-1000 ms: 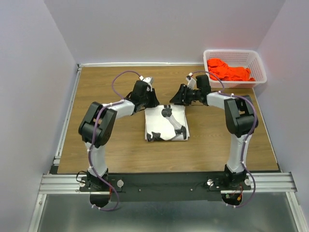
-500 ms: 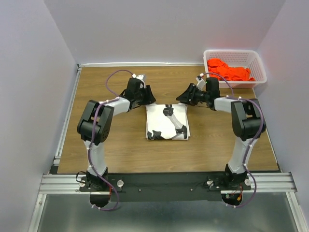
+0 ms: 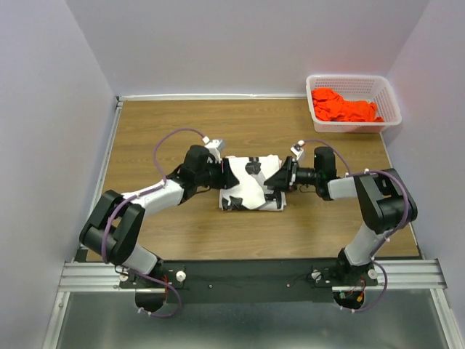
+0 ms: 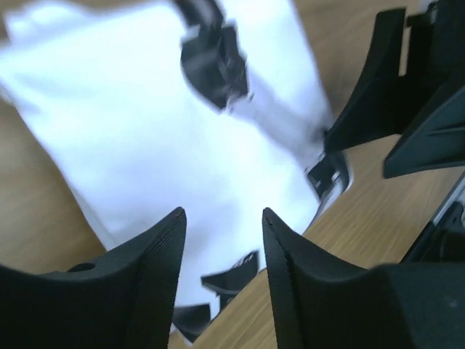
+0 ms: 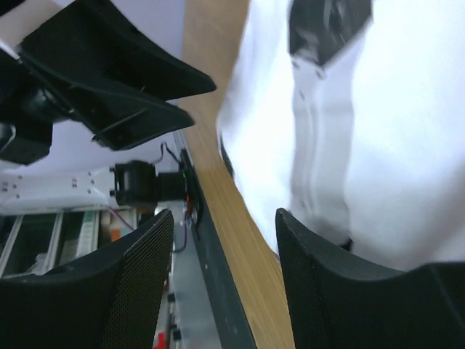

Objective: Fold and stack the t-shirts
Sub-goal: Fold the tshirt

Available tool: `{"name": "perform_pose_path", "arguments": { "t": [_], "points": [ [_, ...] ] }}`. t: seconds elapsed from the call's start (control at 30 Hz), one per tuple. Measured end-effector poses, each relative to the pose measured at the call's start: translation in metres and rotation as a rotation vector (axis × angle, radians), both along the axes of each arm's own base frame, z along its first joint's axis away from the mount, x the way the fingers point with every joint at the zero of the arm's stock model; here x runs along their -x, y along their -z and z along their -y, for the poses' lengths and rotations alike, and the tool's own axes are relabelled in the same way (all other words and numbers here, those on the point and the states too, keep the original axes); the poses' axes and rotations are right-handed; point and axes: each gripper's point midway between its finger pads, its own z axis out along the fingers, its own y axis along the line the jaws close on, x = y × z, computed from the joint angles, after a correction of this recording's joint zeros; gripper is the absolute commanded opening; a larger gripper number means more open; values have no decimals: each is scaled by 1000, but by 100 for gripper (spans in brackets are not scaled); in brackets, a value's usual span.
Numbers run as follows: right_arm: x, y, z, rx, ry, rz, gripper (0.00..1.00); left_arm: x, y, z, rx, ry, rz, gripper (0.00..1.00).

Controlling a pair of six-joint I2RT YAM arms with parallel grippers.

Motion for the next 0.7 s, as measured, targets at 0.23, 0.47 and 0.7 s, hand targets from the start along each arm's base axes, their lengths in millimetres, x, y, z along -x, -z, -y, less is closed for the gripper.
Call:
{"name": "perform_pose_path", "arguments": {
  "t": [0.23,0.47,0.7],
  "points": [
    [45,64,10,-2,-61,-207,61,50,85,-15,-75,24,-250,38],
    [44,58,27,-23,-17,-182,60,52,80,-27,-47,-46,-270,39],
    [2,14,25,-32,31,-27,59,17,32,-29,2,-138,-139,39]
  ]
}}
